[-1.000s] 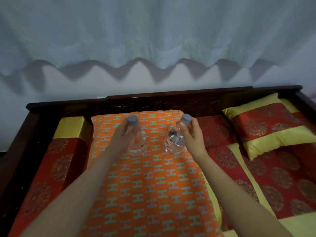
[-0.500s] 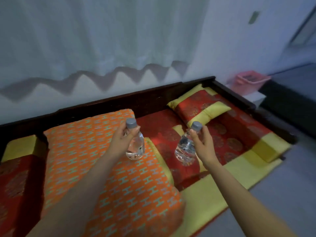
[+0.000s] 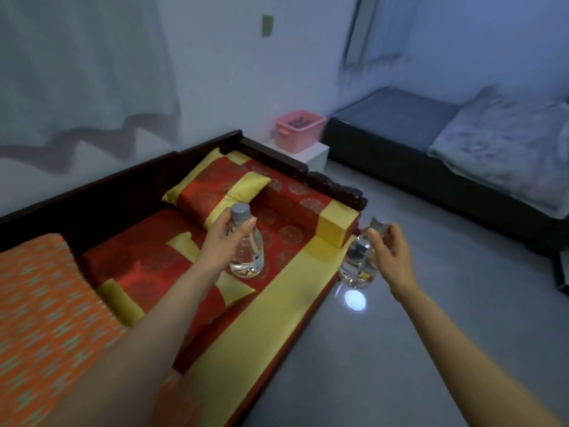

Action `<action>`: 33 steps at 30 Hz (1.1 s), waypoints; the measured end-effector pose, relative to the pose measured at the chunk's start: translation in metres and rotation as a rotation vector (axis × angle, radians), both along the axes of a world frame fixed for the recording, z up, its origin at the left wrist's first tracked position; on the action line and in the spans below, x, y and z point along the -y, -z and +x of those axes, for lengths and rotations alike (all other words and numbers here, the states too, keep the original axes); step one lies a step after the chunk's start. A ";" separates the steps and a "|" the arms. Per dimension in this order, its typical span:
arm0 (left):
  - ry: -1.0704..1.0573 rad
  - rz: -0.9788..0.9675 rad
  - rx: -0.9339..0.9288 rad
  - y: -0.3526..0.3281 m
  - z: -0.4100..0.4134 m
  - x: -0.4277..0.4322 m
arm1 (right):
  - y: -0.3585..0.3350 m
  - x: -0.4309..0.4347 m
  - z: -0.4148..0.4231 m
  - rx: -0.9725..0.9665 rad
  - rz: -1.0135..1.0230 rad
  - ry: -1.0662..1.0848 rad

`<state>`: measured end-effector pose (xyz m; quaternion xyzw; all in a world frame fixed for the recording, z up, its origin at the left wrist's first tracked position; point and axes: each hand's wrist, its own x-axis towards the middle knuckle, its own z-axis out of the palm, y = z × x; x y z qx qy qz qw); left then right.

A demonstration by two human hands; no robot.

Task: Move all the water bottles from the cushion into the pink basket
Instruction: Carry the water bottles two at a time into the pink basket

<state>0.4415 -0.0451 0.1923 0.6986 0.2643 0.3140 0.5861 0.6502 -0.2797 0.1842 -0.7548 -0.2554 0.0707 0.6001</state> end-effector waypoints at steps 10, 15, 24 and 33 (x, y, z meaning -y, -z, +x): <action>0.121 -0.024 0.021 -0.001 0.248 0.073 | -0.016 0.110 0.220 -0.028 0.037 0.087; 0.206 0.018 -0.006 -0.004 0.355 0.087 | -0.025 0.133 0.302 -0.065 0.127 0.134; 0.314 0.001 -0.040 0.014 0.550 0.070 | -0.011 0.126 0.463 -0.098 0.108 0.108; 0.317 -0.008 -0.026 0.002 0.749 0.036 | -0.032 0.095 0.649 -0.046 0.051 0.122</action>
